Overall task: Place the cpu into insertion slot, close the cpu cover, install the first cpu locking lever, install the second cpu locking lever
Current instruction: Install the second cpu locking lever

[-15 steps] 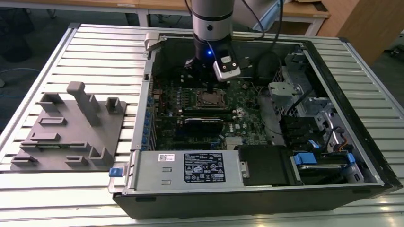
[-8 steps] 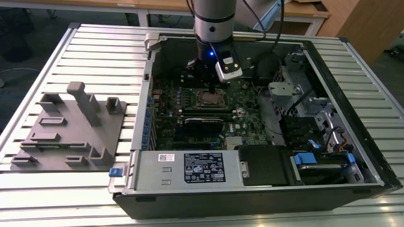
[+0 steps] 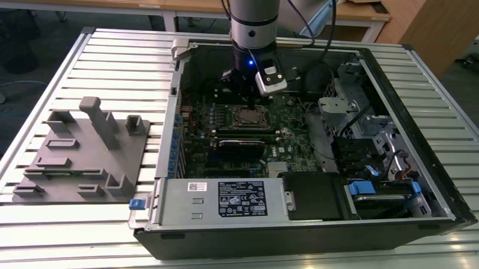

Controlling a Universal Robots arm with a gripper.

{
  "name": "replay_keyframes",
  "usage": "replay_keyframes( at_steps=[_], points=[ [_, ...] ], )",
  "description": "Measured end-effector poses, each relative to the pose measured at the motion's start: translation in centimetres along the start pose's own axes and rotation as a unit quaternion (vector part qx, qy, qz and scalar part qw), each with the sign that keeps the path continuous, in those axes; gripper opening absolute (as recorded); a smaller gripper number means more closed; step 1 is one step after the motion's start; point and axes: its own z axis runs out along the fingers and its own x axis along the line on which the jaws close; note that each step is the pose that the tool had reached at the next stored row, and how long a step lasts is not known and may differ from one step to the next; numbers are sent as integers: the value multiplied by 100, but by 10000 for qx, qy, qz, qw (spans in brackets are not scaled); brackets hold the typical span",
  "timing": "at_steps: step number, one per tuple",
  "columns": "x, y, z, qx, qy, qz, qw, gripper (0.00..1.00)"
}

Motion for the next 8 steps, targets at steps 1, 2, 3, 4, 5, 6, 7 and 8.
replay_keyframes(
  at_steps=[1,2,3,4,5,6,7,8],
  points=[
    [0,0,0,0,0,0,10000,10],
    [0,0,0,0,0,0,10000,10],
    [0,0,0,0,0,0,10000,10],
    [-1,0,0,0,0,0,10000,10],
    [-1,0,1,0,0,0,10000,10],
    [-1,0,1,0,0,0,10000,10],
    [-1,0,1,0,0,0,10000,10],
    [-1,-1,1,-1,0,0,10000,10]
  ],
)
